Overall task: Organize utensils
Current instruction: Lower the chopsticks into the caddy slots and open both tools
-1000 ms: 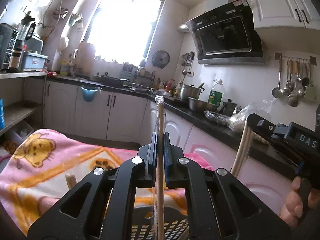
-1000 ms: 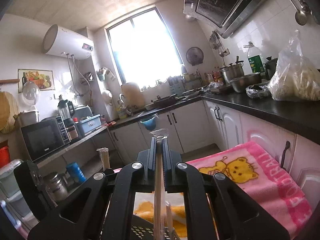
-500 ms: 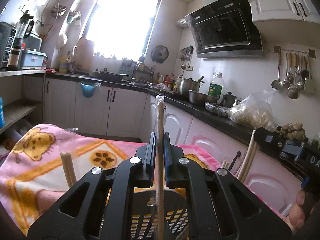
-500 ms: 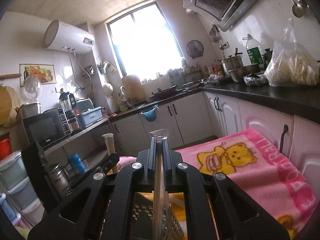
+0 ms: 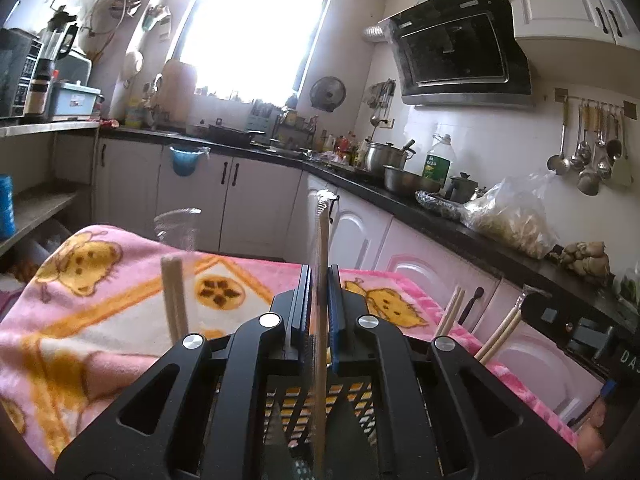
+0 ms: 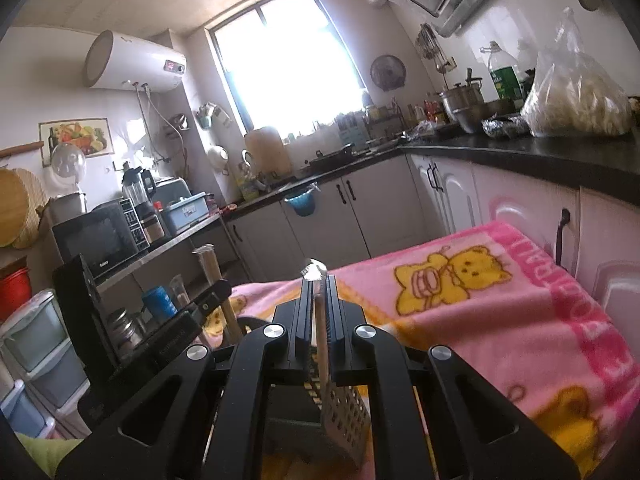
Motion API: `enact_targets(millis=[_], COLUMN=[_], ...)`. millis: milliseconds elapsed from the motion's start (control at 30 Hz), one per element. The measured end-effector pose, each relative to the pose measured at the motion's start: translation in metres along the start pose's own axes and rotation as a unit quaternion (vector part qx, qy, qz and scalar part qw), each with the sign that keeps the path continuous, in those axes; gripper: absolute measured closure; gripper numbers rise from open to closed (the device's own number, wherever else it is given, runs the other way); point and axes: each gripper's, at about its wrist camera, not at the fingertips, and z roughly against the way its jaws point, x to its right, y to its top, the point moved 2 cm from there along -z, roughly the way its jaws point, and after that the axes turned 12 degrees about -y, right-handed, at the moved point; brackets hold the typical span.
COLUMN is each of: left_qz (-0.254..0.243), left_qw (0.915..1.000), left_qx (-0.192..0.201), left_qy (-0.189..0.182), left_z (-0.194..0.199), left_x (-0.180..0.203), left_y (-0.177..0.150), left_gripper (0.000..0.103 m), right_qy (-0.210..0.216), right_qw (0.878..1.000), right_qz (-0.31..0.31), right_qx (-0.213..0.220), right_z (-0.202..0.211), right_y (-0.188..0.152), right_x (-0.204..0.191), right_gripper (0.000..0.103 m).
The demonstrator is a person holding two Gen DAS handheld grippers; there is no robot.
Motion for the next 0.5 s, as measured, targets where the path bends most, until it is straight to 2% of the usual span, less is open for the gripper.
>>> enact_targets(millis=[200,333,500], left_qz=[0.007,0.012,0.021], left_qw=[0.9999,0.9998,0.9995], left_qx=[-0.006,-0.013,-0.021], left_qy=[0.004,0.006,0.007], left_z=[0.007,0.011,0.018], left_x=[-0.004,-0.004,-0.007], left_y=[-0.004,-0.007,-0.012], left_gripper=[0.101,0.101,0.098], right_qy=[0.002,0.002,-0.001], right_qw=[1.000,1.000,0.999], right_qz=[-0.002,-0.009,-0.013], right_qx=[-0.019,-0.025,-0.034], right_z=[0.008,0.015,0.021], right_y=[-0.011,-0.016,-0.020], right_x=[0.001,0.003,0.006], right_gripper=[0.096,0.086,0.082])
